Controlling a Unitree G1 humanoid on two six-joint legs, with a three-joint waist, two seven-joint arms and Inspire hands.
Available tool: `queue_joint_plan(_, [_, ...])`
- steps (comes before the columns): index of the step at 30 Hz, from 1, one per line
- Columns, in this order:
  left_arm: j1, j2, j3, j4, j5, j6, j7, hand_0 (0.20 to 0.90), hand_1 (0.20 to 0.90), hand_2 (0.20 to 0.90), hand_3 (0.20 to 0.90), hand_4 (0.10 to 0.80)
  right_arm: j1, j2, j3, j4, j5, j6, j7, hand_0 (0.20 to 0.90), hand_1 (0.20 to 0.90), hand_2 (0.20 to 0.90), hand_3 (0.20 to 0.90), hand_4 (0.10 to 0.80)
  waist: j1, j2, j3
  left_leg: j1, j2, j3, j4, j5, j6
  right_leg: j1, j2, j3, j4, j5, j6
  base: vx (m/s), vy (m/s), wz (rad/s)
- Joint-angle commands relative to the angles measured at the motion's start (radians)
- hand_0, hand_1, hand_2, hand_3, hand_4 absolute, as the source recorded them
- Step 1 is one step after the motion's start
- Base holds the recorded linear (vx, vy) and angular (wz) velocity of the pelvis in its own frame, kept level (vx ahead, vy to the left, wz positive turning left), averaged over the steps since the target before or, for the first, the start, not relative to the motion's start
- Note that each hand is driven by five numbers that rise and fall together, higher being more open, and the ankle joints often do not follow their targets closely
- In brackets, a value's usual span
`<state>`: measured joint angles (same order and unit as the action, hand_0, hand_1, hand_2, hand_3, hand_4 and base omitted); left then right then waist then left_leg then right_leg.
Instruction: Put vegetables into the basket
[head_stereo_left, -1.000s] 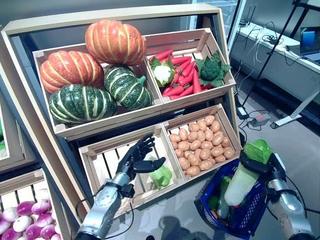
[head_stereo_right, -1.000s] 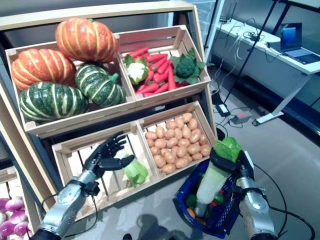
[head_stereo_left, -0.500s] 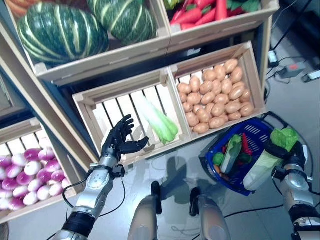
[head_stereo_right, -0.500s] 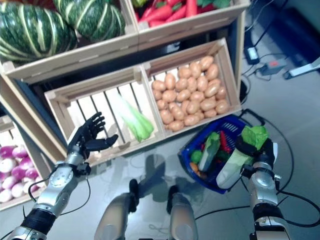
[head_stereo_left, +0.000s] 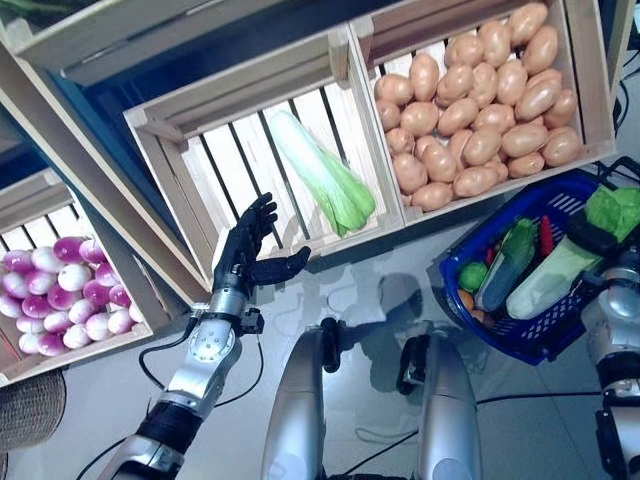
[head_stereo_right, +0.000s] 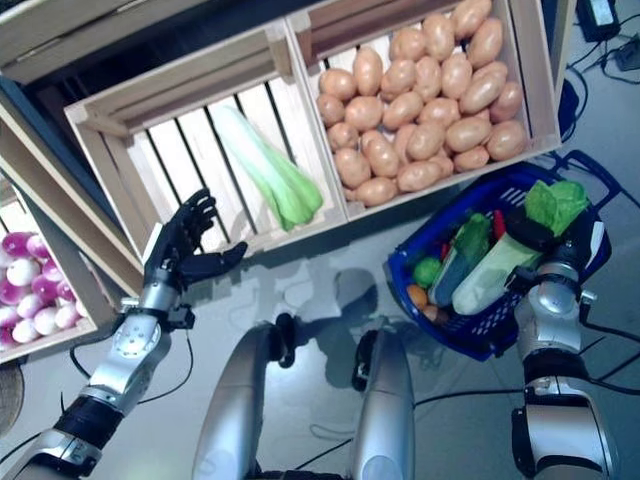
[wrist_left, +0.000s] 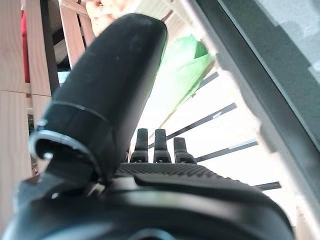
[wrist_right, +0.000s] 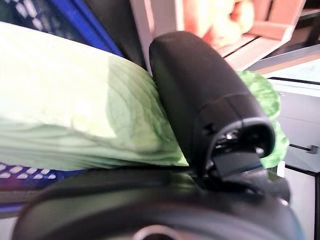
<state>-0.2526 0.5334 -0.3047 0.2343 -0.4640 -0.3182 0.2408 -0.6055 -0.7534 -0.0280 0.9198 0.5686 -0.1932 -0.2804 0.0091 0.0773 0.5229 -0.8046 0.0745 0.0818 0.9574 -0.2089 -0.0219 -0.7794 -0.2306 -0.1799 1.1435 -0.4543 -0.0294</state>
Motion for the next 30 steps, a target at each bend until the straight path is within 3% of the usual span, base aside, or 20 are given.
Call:
queue_joint_plan(1, [-0.074, 0.041, 0.027, -0.134, 0.017, -0.155, 0.042, 0.9, 0.9, 0.9, 0.9, 0.8, -0.11, -0.149, -0.003, 0.032, 0.037, -0.051, -0.103, 0.9, 0.9, 0.9, 0.9, 0.8, -0.01, 0.012, -0.004, 0.038, -0.023, 0.05, 0.136, -0.182, 0.078, 0.025, 0.024, -0.015, -0.054, 0.104, -0.047, -0.039, -0.018, 0.02])
queue_joint_plan(7, [-0.08, 0.053, 0.017, -0.155, 0.012, -0.16, 0.051, 0.9, 0.9, 0.9, 0.9, 0.8, -0.121, -0.164, -0.009, 0.042, 0.055, -0.023, -0.096, 0.9, 0.9, 0.9, 0.9, 0.8, -0.011, 0.013, -0.003, 0.027, -0.02, 0.052, 0.134, -0.174, 0.074, 0.011, 0.028, -0.019, -0.054, 0.113, -0.041, -0.024, -0.006, 0.01])
queue_joint_plan(23, [-0.046, 0.064, 0.034, -0.175, 0.002, -0.159, 0.041, 0.9, 0.9, 0.9, 0.9, 0.8, -0.057, -0.147, -0.026, 0.005, 0.069, -0.091, 0.037, 0.9, 0.9, 0.9, 0.9, 0.8, -0.002, -0.023, -0.018, 0.139, 0.002, 0.044, 0.042, -0.091, 0.052, 0.139, 0.046, -0.042, -0.15, 0.136, -0.04, 0.005, 0.001, 0.0])
queue_joint_plan(30, [-0.068, 0.099, 0.084, -0.157, 0.216, -0.136, 0.204, 0.9, 0.9, 0.9, 0.9, 0.8, 0.02, -0.118, -0.014, -0.054, 0.066, -0.14, 0.102, 0.9, 0.9, 0.9, 0.9, 0.8, 0.002, -0.055, -0.052, 0.232, 0.016, 0.043, -0.026, -0.076, 0.053, 0.235, 0.055, -0.048, -0.21, 0.139, -0.043, 0.059, 0.008, -0.03])
